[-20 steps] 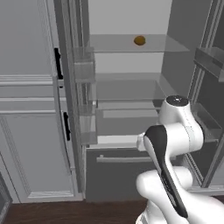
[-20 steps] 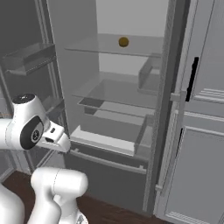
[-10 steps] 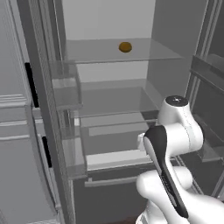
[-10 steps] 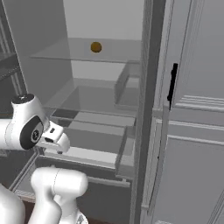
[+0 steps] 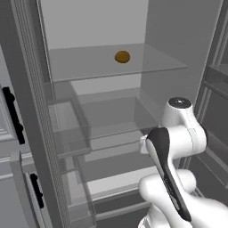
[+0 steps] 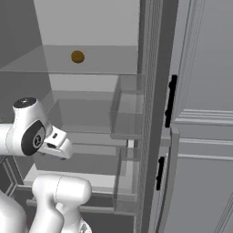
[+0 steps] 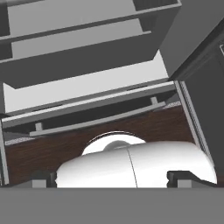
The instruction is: Place one avocado and one chicken drumstick in each tupperware on the nearby counter, to pack two identical lunches.
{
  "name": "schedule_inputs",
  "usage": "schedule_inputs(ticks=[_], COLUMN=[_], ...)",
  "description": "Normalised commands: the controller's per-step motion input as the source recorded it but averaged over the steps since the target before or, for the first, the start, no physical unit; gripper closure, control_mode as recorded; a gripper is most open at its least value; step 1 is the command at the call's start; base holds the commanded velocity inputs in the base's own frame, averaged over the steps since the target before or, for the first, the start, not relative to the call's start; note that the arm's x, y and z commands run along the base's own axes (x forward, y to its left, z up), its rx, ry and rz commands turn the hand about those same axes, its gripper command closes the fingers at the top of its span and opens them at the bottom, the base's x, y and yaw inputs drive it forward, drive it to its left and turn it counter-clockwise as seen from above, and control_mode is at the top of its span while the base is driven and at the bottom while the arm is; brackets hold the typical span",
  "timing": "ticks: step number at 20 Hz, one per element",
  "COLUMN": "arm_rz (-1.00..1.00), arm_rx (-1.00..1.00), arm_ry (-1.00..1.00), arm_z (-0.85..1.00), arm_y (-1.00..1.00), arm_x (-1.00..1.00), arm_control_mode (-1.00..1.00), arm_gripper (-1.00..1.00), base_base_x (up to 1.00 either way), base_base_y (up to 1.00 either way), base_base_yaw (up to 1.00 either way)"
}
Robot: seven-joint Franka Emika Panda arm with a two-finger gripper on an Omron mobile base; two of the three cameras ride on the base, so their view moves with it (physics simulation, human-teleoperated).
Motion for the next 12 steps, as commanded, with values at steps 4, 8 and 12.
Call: schedule_inputs(ticks=[4, 8, 12], arm_rz=[-0.05, 0.03, 0.01], arm_rx=[0.00, -0.01, -0.02], arm_ry=[-0.06, -0.35, -0.31], arm_z=[0.01, 0.55, 0.98], arm_y=[0.15, 0.06, 0.00], arm_x=[0.15, 0.00, 0.15], arm_control_mode=[-1.00, -1.00, -1.00], arm_gripper=[-1.00, -1.00, -1.00], base_base_x=[0.00, 0.00, 0.00], base_base_y=[0.00, 0.00, 0.00], base_base_yaw=[0.00, 0.00, 0.00])
